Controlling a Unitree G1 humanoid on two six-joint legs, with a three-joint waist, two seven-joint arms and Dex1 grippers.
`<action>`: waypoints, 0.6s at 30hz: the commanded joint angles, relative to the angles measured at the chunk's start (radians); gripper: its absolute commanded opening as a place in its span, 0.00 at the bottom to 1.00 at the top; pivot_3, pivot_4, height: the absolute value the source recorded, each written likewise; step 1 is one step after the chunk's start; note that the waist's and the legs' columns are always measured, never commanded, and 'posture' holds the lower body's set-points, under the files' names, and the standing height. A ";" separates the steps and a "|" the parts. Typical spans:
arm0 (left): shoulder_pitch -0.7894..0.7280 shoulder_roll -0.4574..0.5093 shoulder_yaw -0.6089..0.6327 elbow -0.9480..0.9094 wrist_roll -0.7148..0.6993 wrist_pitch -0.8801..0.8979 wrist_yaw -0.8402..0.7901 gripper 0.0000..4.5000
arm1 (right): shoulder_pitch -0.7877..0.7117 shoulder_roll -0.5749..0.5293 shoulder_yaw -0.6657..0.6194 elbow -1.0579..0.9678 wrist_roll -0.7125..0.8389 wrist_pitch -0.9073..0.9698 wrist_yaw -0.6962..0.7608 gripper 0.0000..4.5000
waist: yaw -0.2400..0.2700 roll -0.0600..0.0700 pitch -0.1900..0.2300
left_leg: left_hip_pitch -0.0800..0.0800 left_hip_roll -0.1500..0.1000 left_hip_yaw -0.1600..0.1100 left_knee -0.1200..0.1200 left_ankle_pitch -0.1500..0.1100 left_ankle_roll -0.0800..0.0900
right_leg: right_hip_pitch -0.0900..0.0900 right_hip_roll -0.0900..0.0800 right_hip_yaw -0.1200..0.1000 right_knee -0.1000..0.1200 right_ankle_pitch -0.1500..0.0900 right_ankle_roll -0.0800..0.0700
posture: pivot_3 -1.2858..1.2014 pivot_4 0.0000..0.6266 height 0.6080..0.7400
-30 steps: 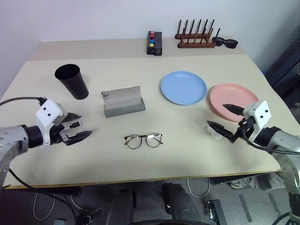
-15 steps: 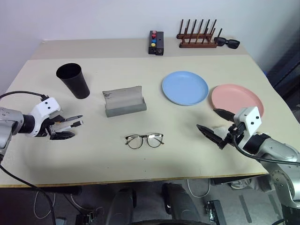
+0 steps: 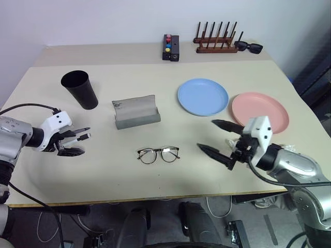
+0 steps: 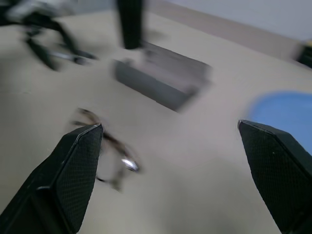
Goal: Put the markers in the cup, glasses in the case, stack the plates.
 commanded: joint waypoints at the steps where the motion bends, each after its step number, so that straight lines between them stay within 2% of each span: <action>1: 0.008 -0.009 -0.012 0.008 0.033 0.001 0.003 0.99 | -0.103 0.035 0.130 -0.043 -0.022 -0.012 0.011 1.00 | -0.001 0.001 0.000 | 0.000 0.000 0.000 0.000 0.000 0.000 | 0.000 0.000 0.000 0.000 0.000 0.000 | 0.52 0.24 0.96; 3: 0.012 -0.010 -0.008 -0.003 0.029 0.008 0.000 0.99 | -0.147 0.065 0.178 -0.031 -0.029 -0.017 0.006 1.00 | -0.001 0.001 0.000 | 0.000 0.000 0.000 0.001 0.000 0.000 | 0.000 0.000 0.000 0.001 0.000 0.000 | 0.52 0.24 0.96; 6: 0.038 -0.012 0.009 -0.042 0.020 -0.008 0.011 0.80 | -0.184 0.097 0.218 -0.004 -0.043 -0.023 0.004 1.00 | 0.003 0.001 0.000 | 0.000 0.000 -0.001 0.001 0.000 0.000 | 0.000 0.000 0.000 0.001 0.000 0.001 | 0.52 0.24 0.96; 13: 0.132 -0.010 0.066 -0.170 -0.007 0.017 0.050 0.03 | -0.215 0.122 0.229 0.028 -0.056 -0.028 -0.002 1.00 | 0.005 0.001 -0.001 | 0.000 0.000 -0.001 0.003 0.000 0.000 | 0.000 -0.001 0.000 0.004 0.000 0.000 | 0.52 0.24 0.96; 14: 0.145 -0.008 0.073 -0.188 -0.010 0.021 0.053 0.01 | -0.215 0.123 0.230 0.027 -0.055 -0.029 0.000 1.00 | 0.005 0.001 -0.001 | 0.000 0.000 -0.001 0.003 0.000 0.000 | 0.000 -0.001 -0.001 0.005 0.000 0.000 | 0.52 0.24 0.96; 18: 0.177 -0.002 0.098 -0.234 -0.014 0.031 0.067 0.01 | -0.217 0.126 0.237 0.029 -0.055 -0.033 0.009 1.00 | 0.002 0.001 -0.001 | 0.000 0.000 -0.001 0.003 0.000 0.000 | 0.000 -0.001 -0.001 0.005 -0.001 0.000 | 0.52 0.24 0.96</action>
